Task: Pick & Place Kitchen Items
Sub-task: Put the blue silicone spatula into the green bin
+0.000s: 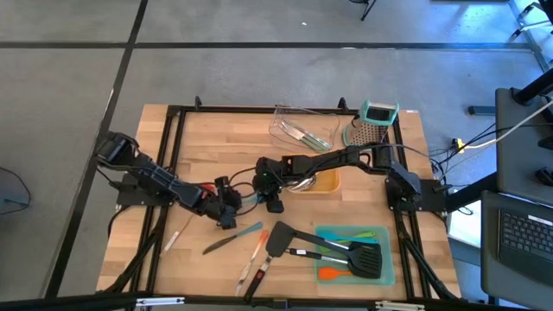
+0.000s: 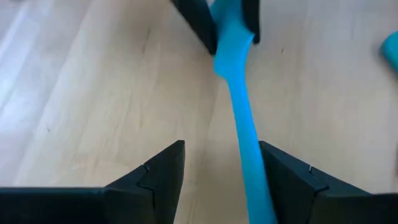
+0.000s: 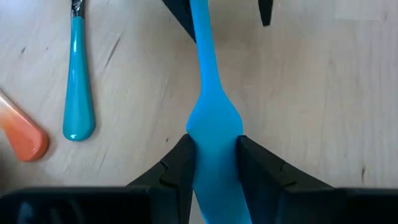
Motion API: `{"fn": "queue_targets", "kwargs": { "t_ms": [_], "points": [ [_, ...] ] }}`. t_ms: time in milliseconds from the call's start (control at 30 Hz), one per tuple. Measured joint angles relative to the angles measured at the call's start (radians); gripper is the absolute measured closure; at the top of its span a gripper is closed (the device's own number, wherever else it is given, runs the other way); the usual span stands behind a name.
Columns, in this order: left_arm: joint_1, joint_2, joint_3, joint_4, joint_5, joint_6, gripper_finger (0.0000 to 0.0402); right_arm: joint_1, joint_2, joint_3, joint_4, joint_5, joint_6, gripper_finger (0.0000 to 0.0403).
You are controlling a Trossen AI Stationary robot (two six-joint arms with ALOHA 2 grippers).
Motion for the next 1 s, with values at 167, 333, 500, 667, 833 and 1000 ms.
{"fn": "queue_targets", "kwargs": {
  "t_ms": [167, 333, 500, 667, 833, 1000],
  "points": [
    [0.025, 0.028, 0.002, 0.013, 0.014, -0.023, 0.0265, 0.000, 0.000, 0.000, -0.002, -0.003, 0.005, 0.0295],
    [0.050, 0.031, 0.004, 0.029, 0.101, -0.123, 0.0386, -0.002, 0.000, 0.000, -0.002, -0.003, 0.003, 0.0288],
    [0.057, 0.032, 0.001, 0.053, 0.151, -0.229, 0.0394, 0.003, -0.015, 0.000, -0.009, 0.075, -0.034, 0.0263],
    [0.057, 0.029, 0.001, 0.069, 0.191, -0.313, 0.0396, 0.020, -0.045, -0.008, -0.027, 0.161, -0.097, 0.0235],
    [0.046, 0.030, 0.001, 0.077, 0.195, -0.338, 0.0397, 0.043, -0.050, -0.010, -0.013, 0.197, -0.140, 0.0226],
    [0.031, 0.031, 0.001, 0.077, 0.186, -0.343, 0.0398, 0.047, -0.050, -0.010, -0.010, 0.209, -0.078, 0.0255]
  ]
}}
